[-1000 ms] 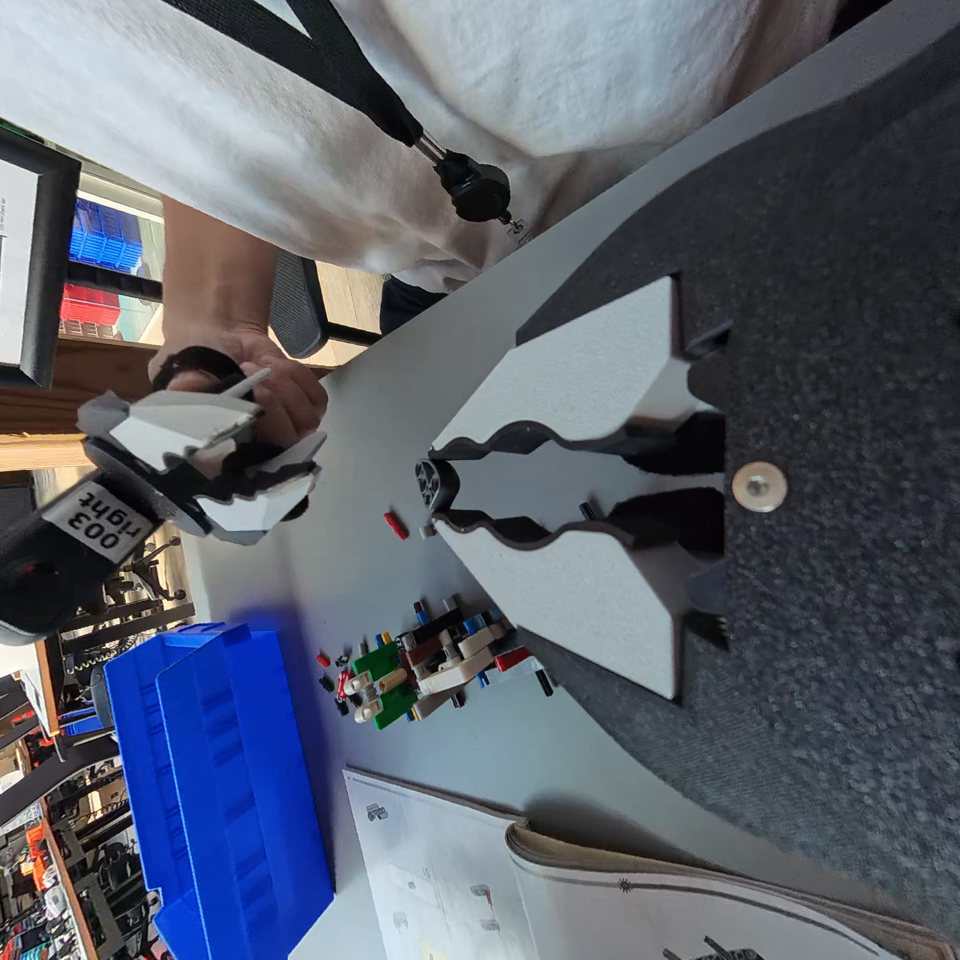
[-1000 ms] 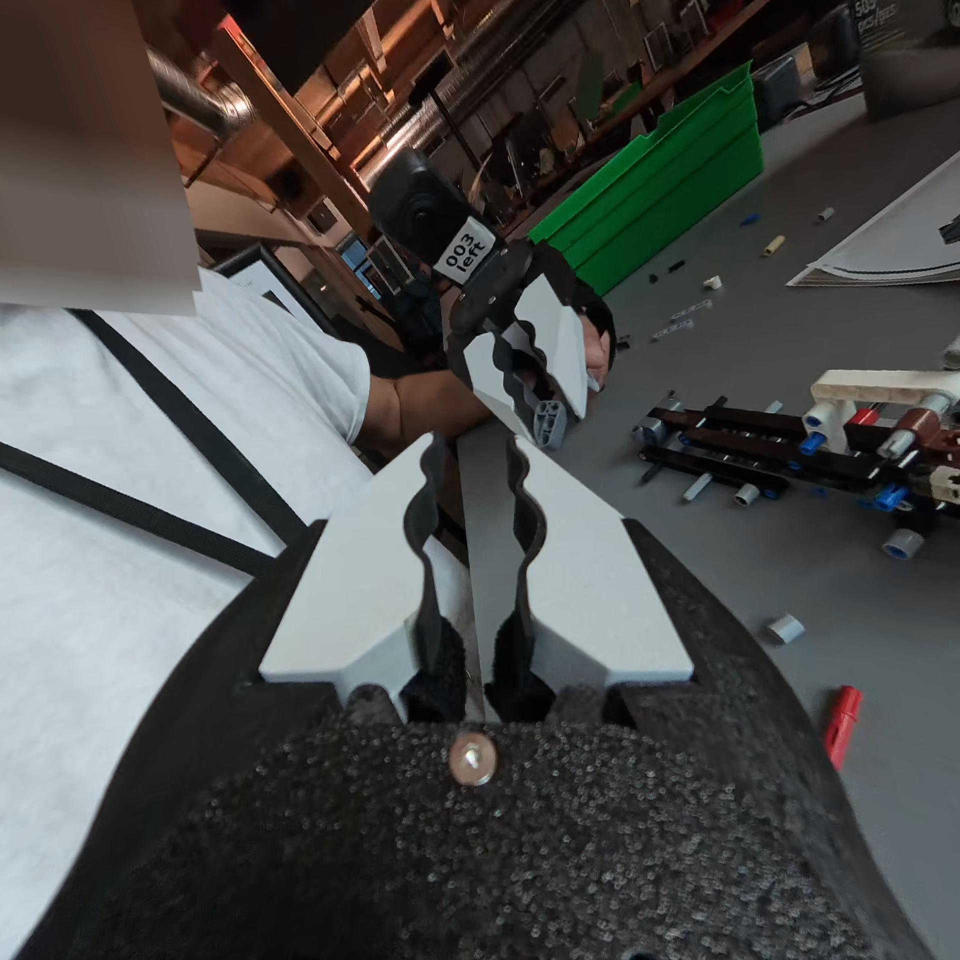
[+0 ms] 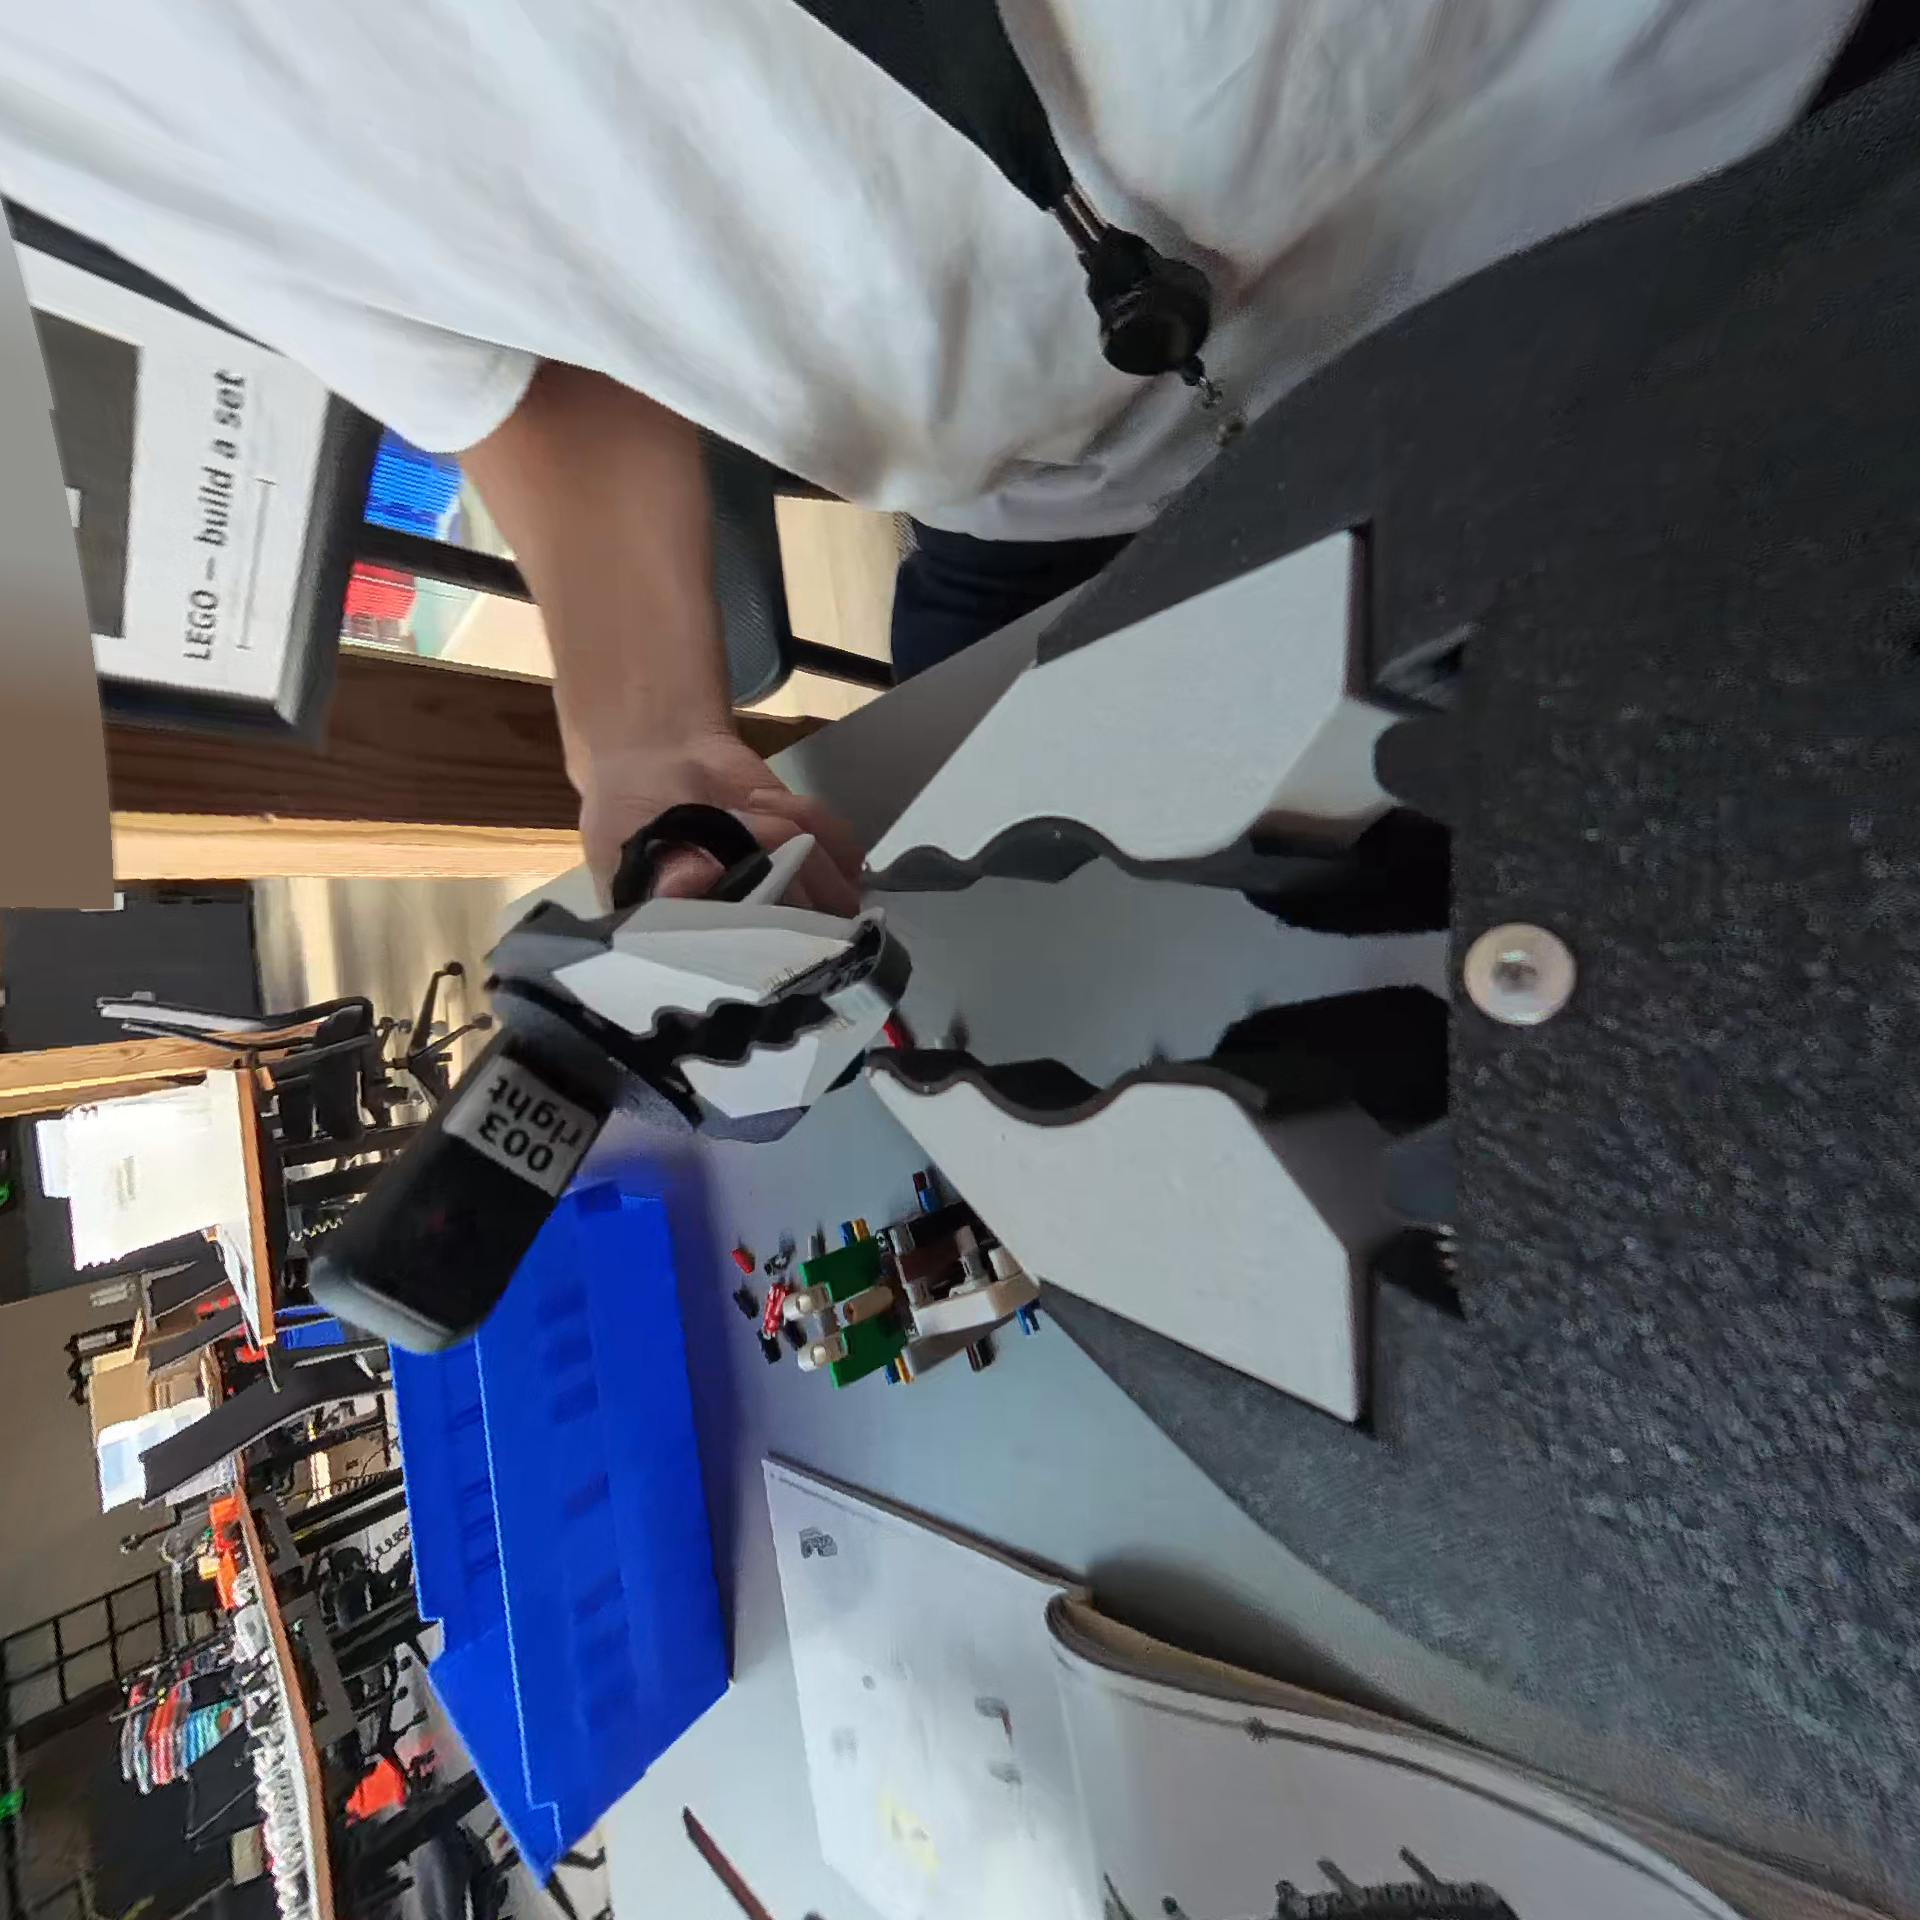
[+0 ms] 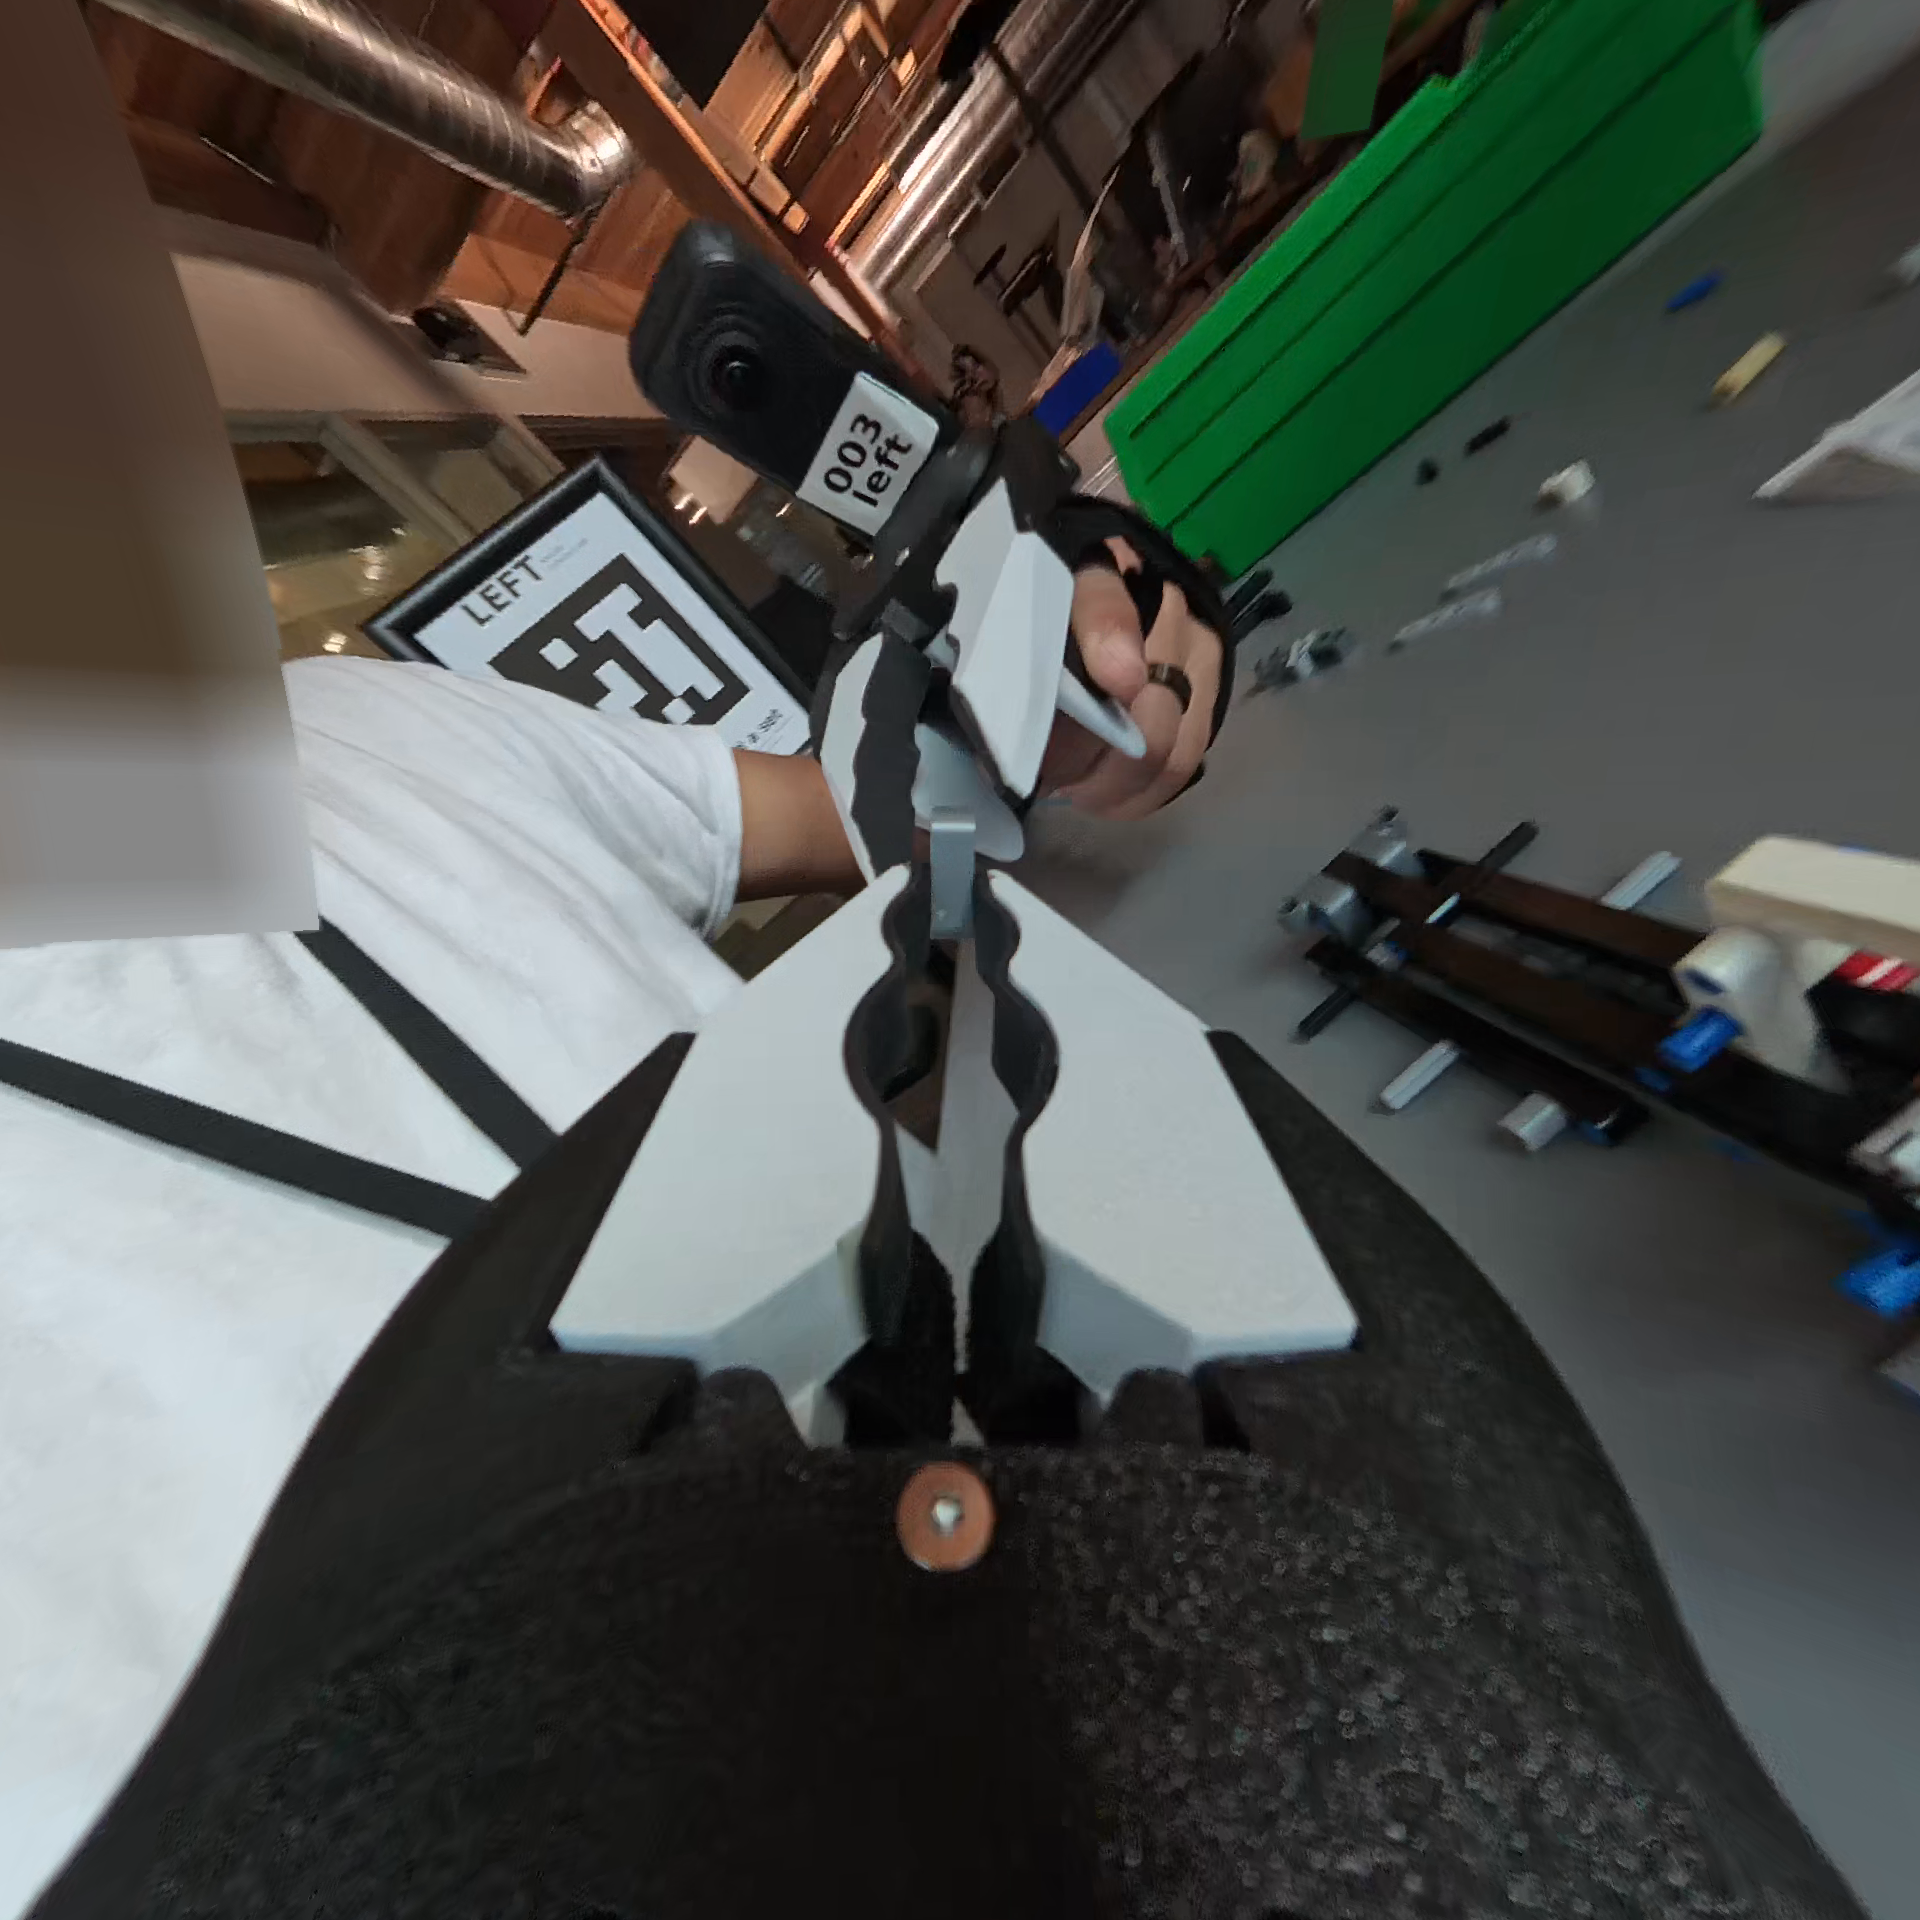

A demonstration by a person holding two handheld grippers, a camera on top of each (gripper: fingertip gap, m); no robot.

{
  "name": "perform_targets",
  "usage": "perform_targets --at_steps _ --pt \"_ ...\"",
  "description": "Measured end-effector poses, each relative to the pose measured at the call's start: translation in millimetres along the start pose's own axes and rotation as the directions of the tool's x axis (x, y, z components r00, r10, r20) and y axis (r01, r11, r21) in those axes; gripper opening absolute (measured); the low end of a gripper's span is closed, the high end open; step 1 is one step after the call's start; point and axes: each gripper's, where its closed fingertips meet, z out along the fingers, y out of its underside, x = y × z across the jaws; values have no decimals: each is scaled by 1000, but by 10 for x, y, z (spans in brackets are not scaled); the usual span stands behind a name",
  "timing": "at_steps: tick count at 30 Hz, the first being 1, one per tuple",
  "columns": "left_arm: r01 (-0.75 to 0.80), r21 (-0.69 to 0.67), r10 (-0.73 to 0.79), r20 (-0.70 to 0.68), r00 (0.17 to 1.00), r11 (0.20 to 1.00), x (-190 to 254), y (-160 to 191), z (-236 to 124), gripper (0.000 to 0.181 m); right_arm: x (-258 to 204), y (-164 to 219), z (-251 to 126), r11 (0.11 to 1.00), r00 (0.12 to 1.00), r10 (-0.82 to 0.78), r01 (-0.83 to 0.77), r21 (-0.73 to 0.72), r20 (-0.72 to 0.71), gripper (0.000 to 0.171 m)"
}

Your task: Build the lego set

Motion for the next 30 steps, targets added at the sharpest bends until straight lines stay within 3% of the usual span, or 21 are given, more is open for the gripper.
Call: perform_targets --at_steps 4,7,12,18,25,30 --pt "204 72 -198 -85 977 976 -28 -88 -25 18 0 -78 -48 964 957 -256 263 37 -134 7" --pt "260 90 -247 -137 959 961 2 -94 -17 12 -36 -70 -71 946 941 -305 317 69 -148 7" --pt "248 50 -240 -136 961 967 32 -2 53 19 -55 -41 -38 937 930 -331 344 63 -160 7" --pt "211 65 -202 -115 973 975 28 -10 50 7 -21 -30 -30 939 932 -325 338 59 -159 7" --pt "233 68 -223 -132 966 970 39 -13 47 7 -8 3 -22 921 907 -377 388 25 -188 7" --pt "130 -5 -130 -58 990 992 11 81 54 6 61 9 -92 917 886 -391 397 -29 -251 14"
